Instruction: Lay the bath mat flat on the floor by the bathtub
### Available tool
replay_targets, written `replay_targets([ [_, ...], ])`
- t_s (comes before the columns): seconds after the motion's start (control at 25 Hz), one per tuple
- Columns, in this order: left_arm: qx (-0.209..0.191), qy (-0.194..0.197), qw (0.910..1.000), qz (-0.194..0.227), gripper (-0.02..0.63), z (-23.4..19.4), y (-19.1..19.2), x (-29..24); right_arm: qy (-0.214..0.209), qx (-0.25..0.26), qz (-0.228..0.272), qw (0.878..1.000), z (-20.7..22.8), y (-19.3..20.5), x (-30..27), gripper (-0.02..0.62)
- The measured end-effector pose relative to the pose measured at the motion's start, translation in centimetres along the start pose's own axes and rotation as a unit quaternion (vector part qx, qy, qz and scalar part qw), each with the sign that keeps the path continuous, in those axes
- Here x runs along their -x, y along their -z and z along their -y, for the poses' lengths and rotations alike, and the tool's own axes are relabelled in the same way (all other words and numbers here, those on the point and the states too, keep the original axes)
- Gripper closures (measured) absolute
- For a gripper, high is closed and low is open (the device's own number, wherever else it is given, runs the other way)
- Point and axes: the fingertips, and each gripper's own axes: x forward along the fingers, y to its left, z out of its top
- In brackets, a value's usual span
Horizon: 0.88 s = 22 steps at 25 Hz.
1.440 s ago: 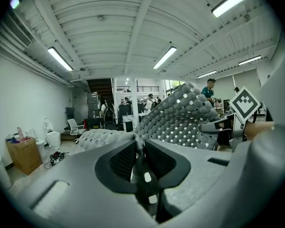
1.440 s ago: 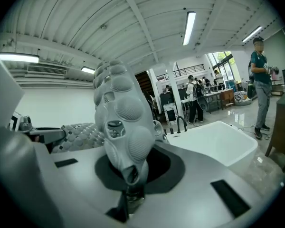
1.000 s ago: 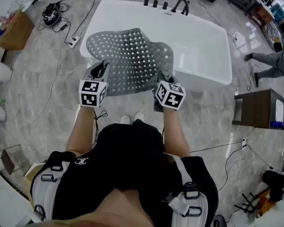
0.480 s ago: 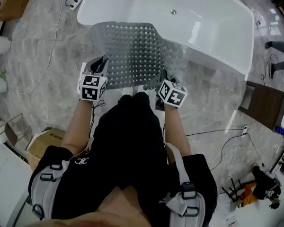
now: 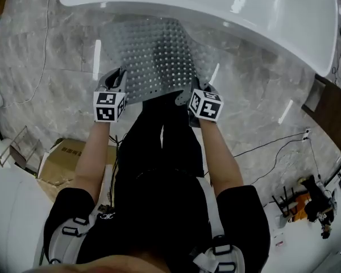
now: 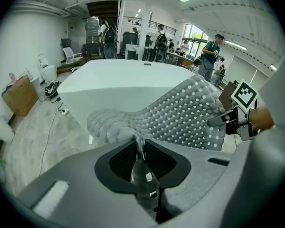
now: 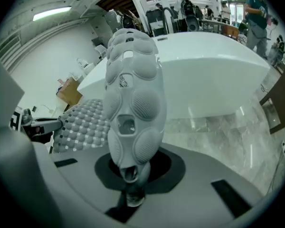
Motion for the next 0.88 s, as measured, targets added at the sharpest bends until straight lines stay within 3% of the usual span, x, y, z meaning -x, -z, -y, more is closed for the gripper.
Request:
replay_targets([
  [0.24, -0.002, -0.023, 0.9986, -0.048, 0.546, -3.9, 7.0, -10.6, -0.02, -0.033, -0.054, 0.998, 3.8, 5.4, -11.0, 0.571],
  [0.48, 0.031, -0.029, 0.994, -0.1, 0.545, -8.0, 11.7, -19.6, -0.019, -0.048, -0.097, 0.994, 10.3, 7.9, -19.6, 0.568],
  [0.72, -0.058, -0.042, 0.9868, -0.146, 0.538, -10.6, 15.6, -26.1, 0.029, -0.025, -0.12, 0.992, 16.5, 7.8, -25.0, 0.561],
  [0.88, -0.063, -0.046, 0.9873, -0.138, 0.534, -11.3, 17.1, -29.7, 0.056, 0.001, -0.121, 0.991, 18.3, 7.4, -28.1, 0.555],
])
